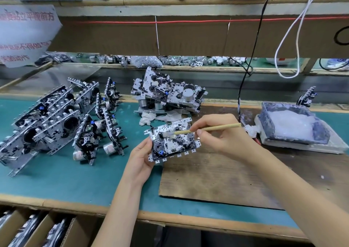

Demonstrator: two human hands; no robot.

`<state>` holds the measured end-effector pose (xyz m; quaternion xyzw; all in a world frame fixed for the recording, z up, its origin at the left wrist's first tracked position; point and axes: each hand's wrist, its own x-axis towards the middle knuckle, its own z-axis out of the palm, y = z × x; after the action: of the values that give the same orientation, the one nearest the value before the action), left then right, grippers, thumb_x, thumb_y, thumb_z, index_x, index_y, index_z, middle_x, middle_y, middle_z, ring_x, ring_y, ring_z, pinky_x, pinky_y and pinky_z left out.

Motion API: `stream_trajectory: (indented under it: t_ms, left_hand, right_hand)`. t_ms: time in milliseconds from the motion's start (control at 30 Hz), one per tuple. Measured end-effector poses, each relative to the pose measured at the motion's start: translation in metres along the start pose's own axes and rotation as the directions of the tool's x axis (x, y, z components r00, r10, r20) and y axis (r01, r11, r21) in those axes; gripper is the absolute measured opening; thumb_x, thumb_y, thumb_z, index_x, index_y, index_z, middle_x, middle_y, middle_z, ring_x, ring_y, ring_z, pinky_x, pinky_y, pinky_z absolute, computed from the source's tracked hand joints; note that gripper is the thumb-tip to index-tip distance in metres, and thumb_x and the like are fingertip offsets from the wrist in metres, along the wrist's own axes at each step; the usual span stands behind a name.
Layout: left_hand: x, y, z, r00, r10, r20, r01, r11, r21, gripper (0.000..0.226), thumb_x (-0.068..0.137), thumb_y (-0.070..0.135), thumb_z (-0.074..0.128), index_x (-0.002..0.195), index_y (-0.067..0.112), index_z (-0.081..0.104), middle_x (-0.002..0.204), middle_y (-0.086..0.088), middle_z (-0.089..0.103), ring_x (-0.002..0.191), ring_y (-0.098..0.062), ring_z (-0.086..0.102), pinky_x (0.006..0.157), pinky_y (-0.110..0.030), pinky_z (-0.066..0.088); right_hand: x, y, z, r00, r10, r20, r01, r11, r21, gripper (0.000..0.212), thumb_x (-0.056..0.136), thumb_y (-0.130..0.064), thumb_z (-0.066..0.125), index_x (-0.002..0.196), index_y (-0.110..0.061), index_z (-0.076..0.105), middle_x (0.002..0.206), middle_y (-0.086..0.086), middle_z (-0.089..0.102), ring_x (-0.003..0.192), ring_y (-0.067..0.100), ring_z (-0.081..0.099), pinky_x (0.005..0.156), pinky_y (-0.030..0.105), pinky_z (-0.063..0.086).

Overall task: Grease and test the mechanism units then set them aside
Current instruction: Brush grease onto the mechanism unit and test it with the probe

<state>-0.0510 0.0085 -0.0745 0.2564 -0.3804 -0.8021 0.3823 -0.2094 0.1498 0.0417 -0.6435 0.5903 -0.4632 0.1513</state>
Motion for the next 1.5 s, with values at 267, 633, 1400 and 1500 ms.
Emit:
stream_trajectory:
  t_ms: [267,633,1400,1500]
  left_hand:
    - [0.000,0.000,-0.001,1.000,0.000,-0.002,0.000,1.000,0.014,0.027,0.076,0.018,0.057,0.096,0.009,0.073,0.094,-0.007,0.074,0.080,-0.016,0.071,0.069,-0.028,0.057]
    - [-0.004,0.002,0.002,0.999,0.027,0.042,-0.028,0.999,0.018,0.028,0.079,0.019,0.052,0.088,0.015,0.078,0.092,-0.005,0.074,0.079,-0.015,0.071,0.063,-0.026,0.058]
    - [-0.005,0.005,0.002,0.999,0.036,-0.018,-0.037,0.999,-0.030,0.037,0.077,0.017,0.052,0.110,0.003,0.061,0.091,-0.004,0.073,0.077,-0.014,0.070,0.067,-0.026,0.057]
    - [-0.005,0.006,0.003,0.999,0.032,-0.025,-0.033,0.999,-0.022,0.033,0.081,0.016,0.050,0.110,0.004,0.061,0.091,-0.004,0.073,0.077,-0.014,0.070,0.065,-0.026,0.057]
  right_hand:
    - [0.002,-0.002,0.001,0.974,-0.207,-0.097,0.196,0.975,-0.109,0.024,0.083,-0.003,0.054,0.102,-0.004,0.069,0.080,0.010,0.067,0.069,0.019,0.060,0.061,0.024,0.049]
    - [0.031,0.017,0.038,0.889,0.151,0.433,0.321,0.469,-0.823,0.098,0.078,-0.060,0.057,0.147,-0.010,0.008,0.152,0.010,0.019,0.142,0.024,0.010,0.110,0.058,-0.002]
    - [0.003,-0.007,0.014,0.904,-0.427,0.008,0.400,0.841,-0.363,0.025,0.088,-0.017,0.055,0.085,0.002,0.071,0.069,0.009,0.064,0.058,0.021,0.059,0.053,0.030,0.048]
    - [0.002,-0.008,0.015,0.918,-0.397,0.009,0.375,0.857,-0.355,0.025,0.089,-0.017,0.055,0.082,0.002,0.070,0.067,0.008,0.063,0.056,0.020,0.058,0.052,0.030,0.047]
